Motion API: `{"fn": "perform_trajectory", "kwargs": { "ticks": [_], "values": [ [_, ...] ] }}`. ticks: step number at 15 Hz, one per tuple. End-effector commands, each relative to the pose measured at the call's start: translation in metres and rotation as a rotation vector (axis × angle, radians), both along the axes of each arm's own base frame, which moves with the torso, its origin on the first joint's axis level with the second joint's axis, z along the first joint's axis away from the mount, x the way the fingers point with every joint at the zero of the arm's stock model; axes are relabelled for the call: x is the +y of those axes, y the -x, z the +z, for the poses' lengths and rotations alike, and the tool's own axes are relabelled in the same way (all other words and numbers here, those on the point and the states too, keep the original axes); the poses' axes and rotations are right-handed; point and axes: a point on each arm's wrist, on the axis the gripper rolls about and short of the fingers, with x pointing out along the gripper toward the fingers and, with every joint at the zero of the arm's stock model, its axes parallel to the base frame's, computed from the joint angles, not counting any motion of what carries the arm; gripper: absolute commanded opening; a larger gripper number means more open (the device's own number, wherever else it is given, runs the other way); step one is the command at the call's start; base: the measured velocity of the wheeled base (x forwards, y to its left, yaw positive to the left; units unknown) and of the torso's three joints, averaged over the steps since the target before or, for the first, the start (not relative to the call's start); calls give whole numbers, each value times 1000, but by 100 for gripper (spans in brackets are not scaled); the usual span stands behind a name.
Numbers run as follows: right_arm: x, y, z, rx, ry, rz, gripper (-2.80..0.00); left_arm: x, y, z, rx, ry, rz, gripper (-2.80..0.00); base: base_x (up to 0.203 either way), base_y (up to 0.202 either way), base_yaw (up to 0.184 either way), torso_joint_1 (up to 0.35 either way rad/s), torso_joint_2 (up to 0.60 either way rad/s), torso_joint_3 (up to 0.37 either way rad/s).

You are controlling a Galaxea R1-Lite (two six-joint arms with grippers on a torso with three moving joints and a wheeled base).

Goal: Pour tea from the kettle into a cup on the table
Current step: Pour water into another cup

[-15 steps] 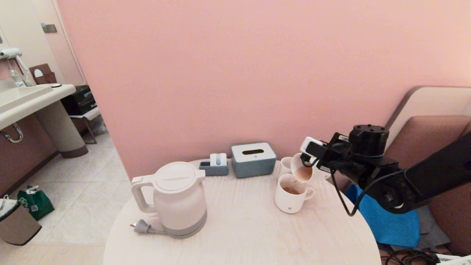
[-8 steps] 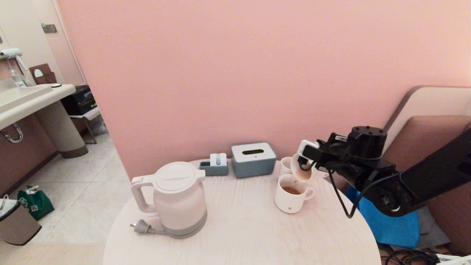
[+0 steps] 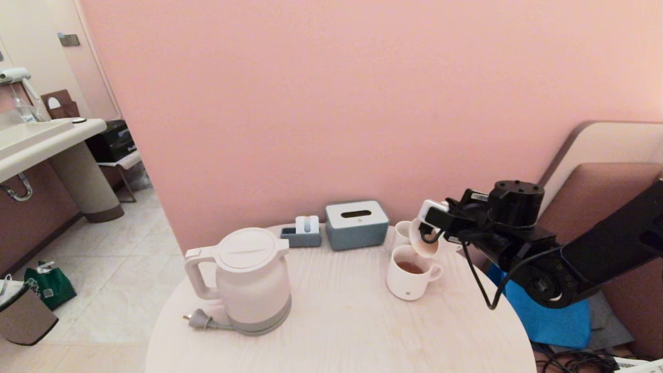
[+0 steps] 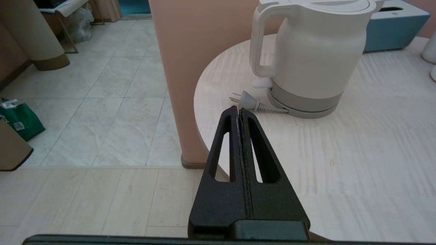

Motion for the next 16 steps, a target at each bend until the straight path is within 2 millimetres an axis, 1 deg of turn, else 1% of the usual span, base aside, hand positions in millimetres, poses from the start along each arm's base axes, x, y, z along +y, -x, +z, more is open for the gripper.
{"fn": "perform_trajectory", "kwargs": {
  "ticks": [1,16],
  "values": [
    [1,0,0,-1,7,2,-280,0,0,0,1,1,0,-280,0,0,0,0,0,0],
    [5,2,0,-1,41,18,-280,0,0,0,3,0,1,-280,0,0,0,0,0,0]
  ]
}}
